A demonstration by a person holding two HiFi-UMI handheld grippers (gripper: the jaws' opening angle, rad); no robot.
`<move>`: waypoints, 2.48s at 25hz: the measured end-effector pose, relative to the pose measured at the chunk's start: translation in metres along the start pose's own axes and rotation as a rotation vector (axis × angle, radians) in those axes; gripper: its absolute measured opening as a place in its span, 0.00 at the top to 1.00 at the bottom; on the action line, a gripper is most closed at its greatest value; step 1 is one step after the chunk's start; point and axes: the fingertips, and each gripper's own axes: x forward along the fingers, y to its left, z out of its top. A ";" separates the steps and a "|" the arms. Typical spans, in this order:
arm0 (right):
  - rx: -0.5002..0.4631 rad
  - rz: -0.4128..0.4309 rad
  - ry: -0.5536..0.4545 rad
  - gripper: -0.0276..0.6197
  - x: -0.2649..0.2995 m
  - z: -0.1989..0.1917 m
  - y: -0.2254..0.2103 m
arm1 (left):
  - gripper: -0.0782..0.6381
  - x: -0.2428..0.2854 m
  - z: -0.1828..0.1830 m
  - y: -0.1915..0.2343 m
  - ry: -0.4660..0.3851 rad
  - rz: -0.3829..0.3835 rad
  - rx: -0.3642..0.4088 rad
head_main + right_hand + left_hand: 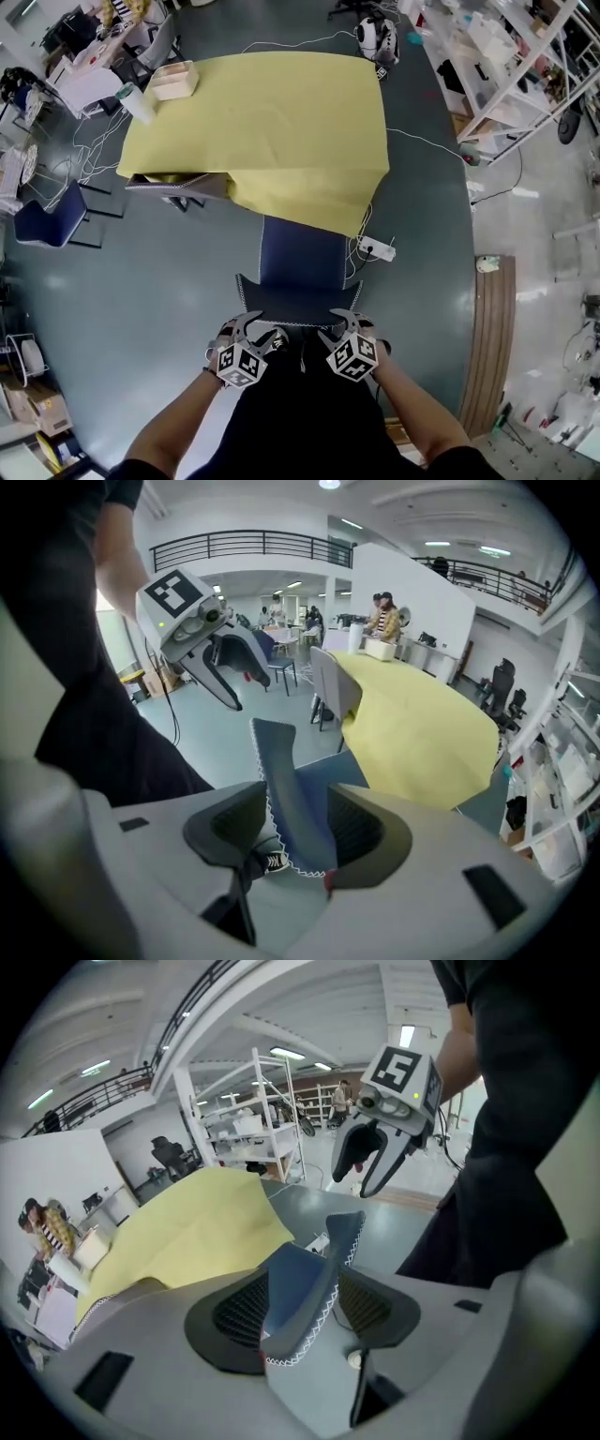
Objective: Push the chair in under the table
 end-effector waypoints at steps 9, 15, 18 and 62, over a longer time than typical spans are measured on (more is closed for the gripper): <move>-0.099 0.128 0.126 0.63 0.040 -0.035 0.011 | 0.54 0.034 -0.024 -0.016 0.149 -0.048 0.116; -0.110 0.152 0.228 0.63 0.066 -0.054 0.017 | 0.54 0.059 -0.052 -0.023 0.206 -0.137 0.178; -0.134 0.168 0.264 0.63 0.080 -0.059 0.019 | 0.55 0.071 -0.062 -0.026 0.220 -0.181 0.201; -0.092 0.074 0.256 0.77 0.113 -0.050 -0.037 | 0.71 0.121 -0.048 0.022 0.180 -0.235 0.186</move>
